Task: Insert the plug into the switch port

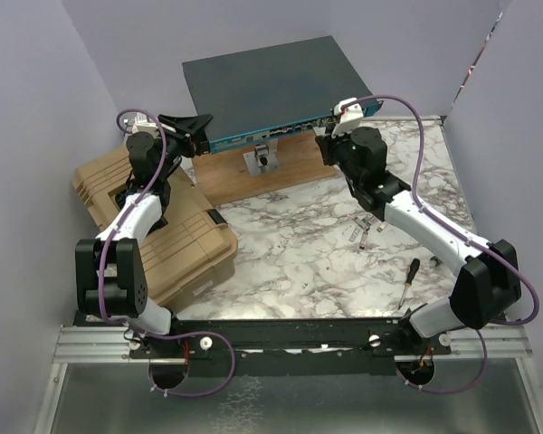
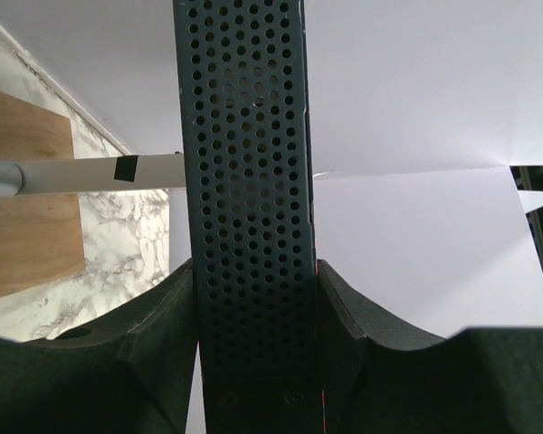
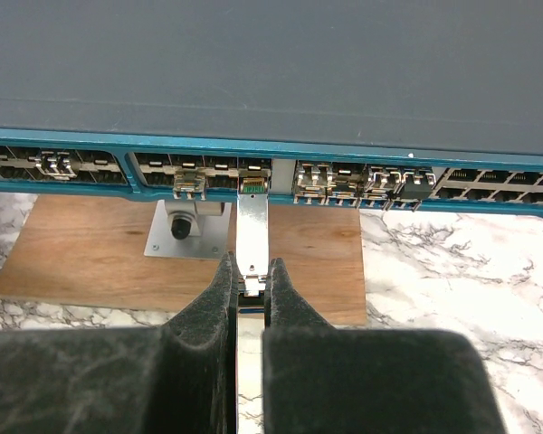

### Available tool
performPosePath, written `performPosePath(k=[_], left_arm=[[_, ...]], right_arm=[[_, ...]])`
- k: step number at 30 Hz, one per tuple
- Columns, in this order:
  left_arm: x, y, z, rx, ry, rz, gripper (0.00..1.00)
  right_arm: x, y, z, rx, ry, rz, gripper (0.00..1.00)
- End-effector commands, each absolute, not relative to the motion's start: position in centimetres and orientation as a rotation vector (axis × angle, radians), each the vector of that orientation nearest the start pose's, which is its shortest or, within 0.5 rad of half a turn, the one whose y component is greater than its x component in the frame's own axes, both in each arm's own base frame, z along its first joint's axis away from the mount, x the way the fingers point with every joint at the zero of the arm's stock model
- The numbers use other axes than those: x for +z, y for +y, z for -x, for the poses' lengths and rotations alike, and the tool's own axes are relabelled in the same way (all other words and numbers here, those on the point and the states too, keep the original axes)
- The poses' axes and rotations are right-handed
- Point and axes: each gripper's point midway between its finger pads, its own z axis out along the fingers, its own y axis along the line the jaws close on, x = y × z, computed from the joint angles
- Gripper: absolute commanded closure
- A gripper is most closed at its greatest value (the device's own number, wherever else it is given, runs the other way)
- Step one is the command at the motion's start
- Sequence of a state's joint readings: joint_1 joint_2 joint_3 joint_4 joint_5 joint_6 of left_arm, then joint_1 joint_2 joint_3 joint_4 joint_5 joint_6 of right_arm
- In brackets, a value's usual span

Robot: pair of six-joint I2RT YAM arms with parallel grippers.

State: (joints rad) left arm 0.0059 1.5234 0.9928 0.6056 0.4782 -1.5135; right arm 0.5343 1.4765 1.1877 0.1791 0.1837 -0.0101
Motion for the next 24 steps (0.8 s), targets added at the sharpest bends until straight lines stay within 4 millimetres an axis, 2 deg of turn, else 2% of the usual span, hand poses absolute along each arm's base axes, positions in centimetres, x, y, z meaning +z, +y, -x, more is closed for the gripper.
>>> performPosePath(k=[1,9,14,24], left_arm=[[29.0,-14.6,-45.4,-1.504,1.657,0.785,1.0],[29.2,-14.6,-45.4,-1.503,1.655,0.782,1.0],[29.1,-14.6,-45.5,-1.501,1.657,0.784,1.0],[29.1,-14.5,-45.6,-1.496,1.658,0.785,1.0]], right_arm=[[31.4,21.5,-43.8,0.229,1.612,0.317,0.99],[31.7,21.2,-43.8,0.285,1.71,0.178,0.99],[31.9,21.7,-43.3,0.325,1.723,0.182,1.0],[31.2,21.0,-42.5,0.297,1.724,0.209,0.99]])
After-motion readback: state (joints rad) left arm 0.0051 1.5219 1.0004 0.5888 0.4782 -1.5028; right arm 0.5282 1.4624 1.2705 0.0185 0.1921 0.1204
